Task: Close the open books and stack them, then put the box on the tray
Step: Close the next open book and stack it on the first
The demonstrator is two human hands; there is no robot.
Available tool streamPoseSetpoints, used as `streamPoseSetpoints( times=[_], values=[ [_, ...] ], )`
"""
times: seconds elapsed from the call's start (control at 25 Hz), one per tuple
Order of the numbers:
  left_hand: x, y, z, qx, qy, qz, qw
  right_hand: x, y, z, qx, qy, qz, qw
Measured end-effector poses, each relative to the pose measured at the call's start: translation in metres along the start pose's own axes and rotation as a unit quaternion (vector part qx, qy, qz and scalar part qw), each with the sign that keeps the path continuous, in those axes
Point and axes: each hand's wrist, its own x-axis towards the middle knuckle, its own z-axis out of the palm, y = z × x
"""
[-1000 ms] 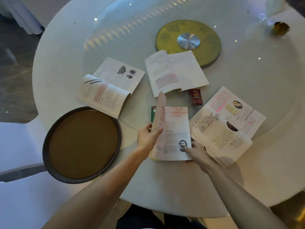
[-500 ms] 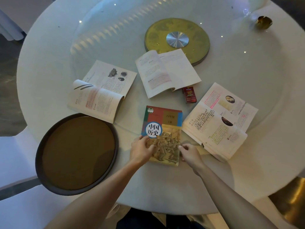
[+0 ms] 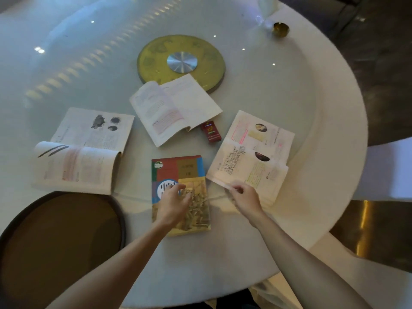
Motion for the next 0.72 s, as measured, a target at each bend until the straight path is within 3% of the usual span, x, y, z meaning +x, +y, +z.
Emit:
streamPoseSetpoints(
  times=[0.12, 0.2, 0.28, 0.4, 0.56, 0.72],
  values=[
    [0.031, 0.045, 0.012, -0.090, -0.092, 0.001, 0.992, 0.027, 0.011, -0.053, 0.053, 0.188, 0.085, 0.977],
    [0.051, 0.074, 0.026, -0.102, -0.119, -0.014, 0.988, 0.045, 0.028, -0.083, 0.047, 0.240, 0.163, 0.956],
    [0.070, 0.096, 0.042, -0.090, -0.120, -0.015, 0.989, 0.058, 0.044, -0.099, 0.081, 0.219, 0.213, 0.949],
    [0.098, 0.115, 0.064, -0.048, -0.099, -0.037, 0.993, 0.071, 0.065, -0.109, 0.183, 0.143, 0.188, 0.954],
    [0.120, 0.117, 0.080, 0.022, -0.085, -0.101, 0.991, 0.078, 0.070, -0.113, 0.209, 0.071, 0.167, 0.961],
    [0.118, 0.117, 0.074, -0.007, -0.099, -0.096, 0.990, 0.074, 0.073, -0.121, 0.235, 0.030, 0.178, 0.955]
  ],
)
